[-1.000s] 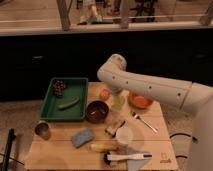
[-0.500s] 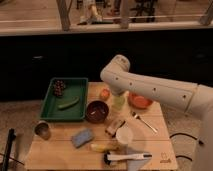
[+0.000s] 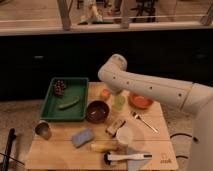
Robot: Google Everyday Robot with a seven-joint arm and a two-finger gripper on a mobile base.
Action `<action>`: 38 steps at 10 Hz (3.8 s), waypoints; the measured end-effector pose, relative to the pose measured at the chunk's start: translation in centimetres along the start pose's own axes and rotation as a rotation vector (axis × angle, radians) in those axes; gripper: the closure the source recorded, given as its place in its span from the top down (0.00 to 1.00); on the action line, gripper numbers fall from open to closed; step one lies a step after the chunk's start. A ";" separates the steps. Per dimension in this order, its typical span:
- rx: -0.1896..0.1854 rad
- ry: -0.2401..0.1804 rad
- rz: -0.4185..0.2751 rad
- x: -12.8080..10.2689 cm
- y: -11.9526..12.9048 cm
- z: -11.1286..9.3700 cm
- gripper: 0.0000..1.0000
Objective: Place apple in paper cup
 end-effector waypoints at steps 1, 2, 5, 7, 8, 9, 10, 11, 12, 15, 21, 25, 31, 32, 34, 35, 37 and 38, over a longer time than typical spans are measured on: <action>0.009 -0.018 -0.003 0.3 -0.3 0.1 0.56; 0.020 -0.041 -0.009 0.0 -0.8 0.2 0.66; 0.050 -0.092 -0.035 -0.4 -2.7 0.9 0.80; 0.065 -0.120 -0.047 -0.9 -3.5 1.2 0.80; 0.075 -0.130 -0.054 -1.1 -3.9 1.3 0.80; 0.089 -0.145 -0.062 -1.4 -4.5 1.5 0.80; 0.094 -0.153 -0.064 -1.4 -4.8 1.5 0.80; 0.099 -0.158 -0.064 -1.3 -5.1 1.6 0.80; 0.108 -0.168 -0.061 -1.3 -5.5 1.7 0.80; 0.131 -0.194 -0.039 -0.9 -6.0 2.3 0.80; 0.185 -0.263 0.006 -0.5 -7.7 4.0 0.80; 0.193 -0.315 0.001 -0.7 -9.4 5.2 0.80; 0.179 -0.371 -0.037 -2.1 -11.6 6.5 0.80; 0.175 -0.376 -0.041 -2.2 -11.8 6.8 0.80; 0.169 -0.385 -0.050 -2.8 -12.1 7.2 0.80; 0.163 -0.388 -0.050 -3.1 -12.1 7.7 0.80; 0.153 -0.393 -0.045 -3.5 -11.8 8.8 0.80; 0.149 -0.394 -0.041 -3.7 -11.6 9.2 0.80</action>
